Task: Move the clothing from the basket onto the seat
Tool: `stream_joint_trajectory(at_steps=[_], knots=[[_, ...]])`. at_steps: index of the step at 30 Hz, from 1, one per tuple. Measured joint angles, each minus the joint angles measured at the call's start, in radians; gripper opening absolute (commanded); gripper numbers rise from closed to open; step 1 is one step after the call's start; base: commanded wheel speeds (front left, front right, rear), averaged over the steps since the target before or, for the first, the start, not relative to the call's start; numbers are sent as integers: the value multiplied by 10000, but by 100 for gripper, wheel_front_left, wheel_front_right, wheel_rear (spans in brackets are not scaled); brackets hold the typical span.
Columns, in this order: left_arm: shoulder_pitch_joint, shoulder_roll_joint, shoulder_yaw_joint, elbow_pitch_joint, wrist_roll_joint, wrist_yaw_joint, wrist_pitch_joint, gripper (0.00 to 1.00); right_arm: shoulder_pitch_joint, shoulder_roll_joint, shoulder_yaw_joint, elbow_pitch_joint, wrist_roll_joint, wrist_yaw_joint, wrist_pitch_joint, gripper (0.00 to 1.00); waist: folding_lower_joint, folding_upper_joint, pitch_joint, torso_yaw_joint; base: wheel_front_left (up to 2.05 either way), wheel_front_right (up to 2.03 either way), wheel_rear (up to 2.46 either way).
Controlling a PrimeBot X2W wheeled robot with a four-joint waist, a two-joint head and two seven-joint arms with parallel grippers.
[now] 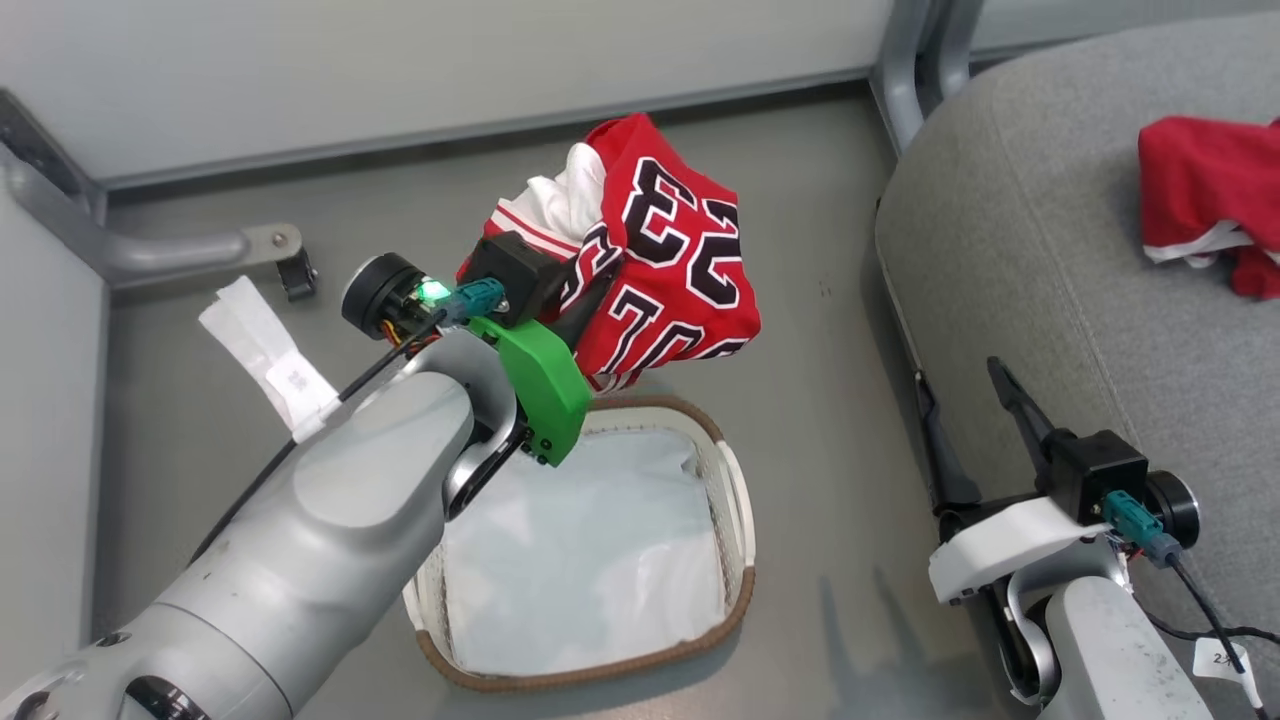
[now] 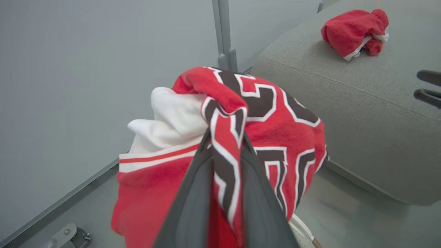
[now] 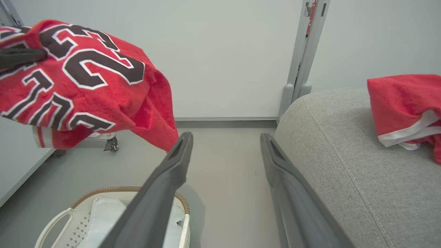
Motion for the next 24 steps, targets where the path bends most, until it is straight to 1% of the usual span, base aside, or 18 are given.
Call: stream_joint_trajectory(at_steps=[4,7,11,17,24], knots=[[-121,270,163,-571,-738,0,364,0,78,-4,347,217,117,0,0,100,0,0,-857,149,0,0,0],[-424,583,311,-857,-1070,0,560,0,64,0,637,305,194,0,0,100,0,0,-1374,245,0,0,0],[-640,865,314,-1202,-1315,0,880,0,-135,-4,1062,397,251,0,0,100,0,0,-1871,359,0,0,0],[-817,1103,351,-1570,-1496,0,1055,0,-486,-2,1546,451,293,0,0,100,0,0,-2197,485,0,0,0],[-804,1085,293,-1923,-1586,4,1143,0,-1185,-2,2027,784,-6,0,0,100,0,0,-2232,554,0,0,0]])
